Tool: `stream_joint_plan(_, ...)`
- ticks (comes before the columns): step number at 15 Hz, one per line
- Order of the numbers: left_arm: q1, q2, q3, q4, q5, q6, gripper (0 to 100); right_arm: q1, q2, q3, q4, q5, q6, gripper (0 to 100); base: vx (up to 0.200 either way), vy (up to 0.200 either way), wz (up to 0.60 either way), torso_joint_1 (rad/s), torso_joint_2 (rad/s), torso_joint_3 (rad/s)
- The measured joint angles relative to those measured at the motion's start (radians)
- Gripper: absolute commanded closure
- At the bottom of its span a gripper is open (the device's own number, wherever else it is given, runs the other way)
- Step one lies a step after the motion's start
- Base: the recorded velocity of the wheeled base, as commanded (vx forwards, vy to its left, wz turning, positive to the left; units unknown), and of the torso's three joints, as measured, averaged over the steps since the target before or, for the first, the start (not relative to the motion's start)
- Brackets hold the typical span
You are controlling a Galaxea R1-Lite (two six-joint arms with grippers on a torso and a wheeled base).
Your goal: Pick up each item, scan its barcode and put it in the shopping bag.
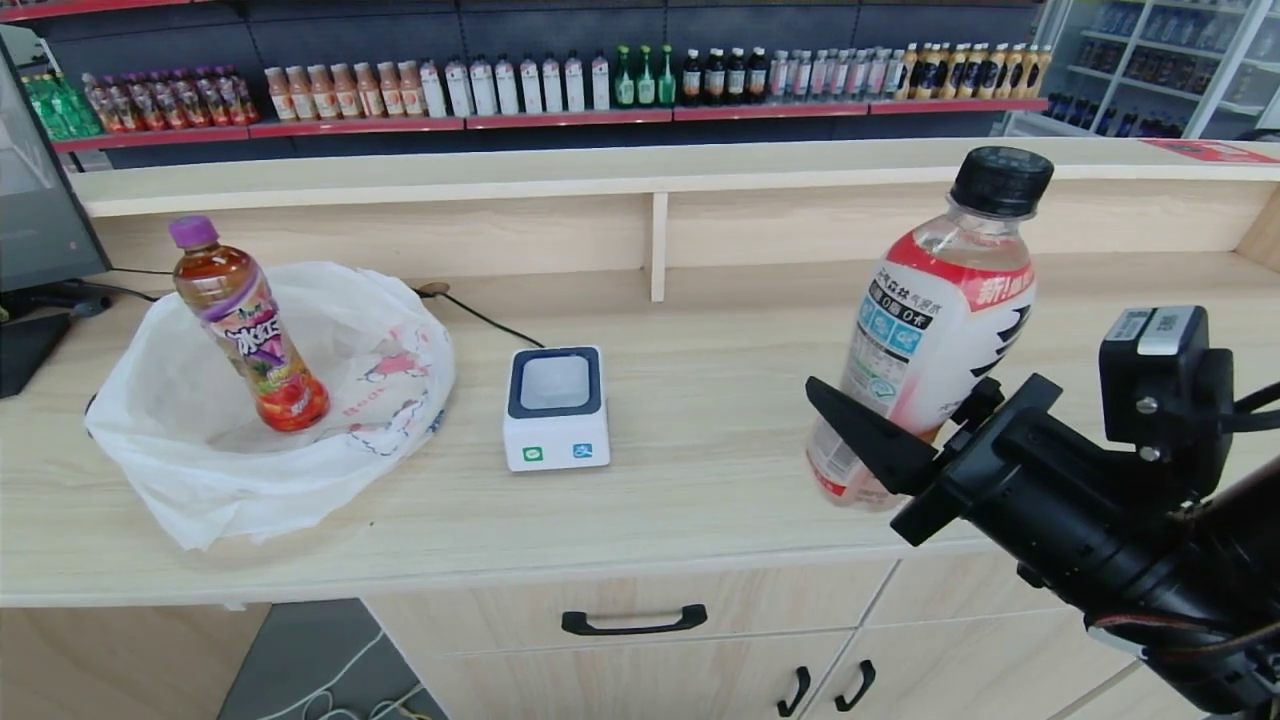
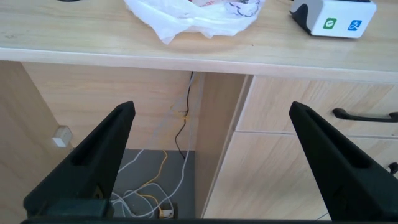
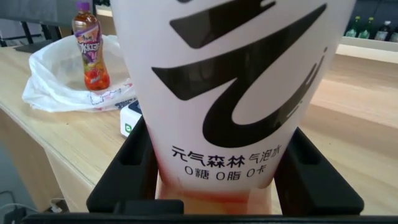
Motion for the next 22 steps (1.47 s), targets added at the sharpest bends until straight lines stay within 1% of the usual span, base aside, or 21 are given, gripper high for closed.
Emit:
stream_joint_plan(6, 0.0, 0.0, 0.0, 0.001, 0.0, 0.004, 0, -0.007, 0.002, -0.006, 0.002, -0.001, 0.004, 100, 0.0, 0.2, 0.0, 0.001, 0.0, 0.001)
stream_joint_plan(14, -0.001, 0.0, 0.0, 0.001, 0.0, 0.0, 0, -0.004, -0.021, -0.017, 0.002, -0.001, 0.011, 100, 0.0, 0.2, 0.0, 0.001, 0.0, 0.002)
stream_joint_plan(22, 0.0, 0.0, 0.0, 0.001, 0.0, 0.003, 0, -0.004, -0.084, 0.034, 0.002, 0.0, 0.011, 100, 0.0, 0.0, 0.0, 0.0, 0.0, 0.0)
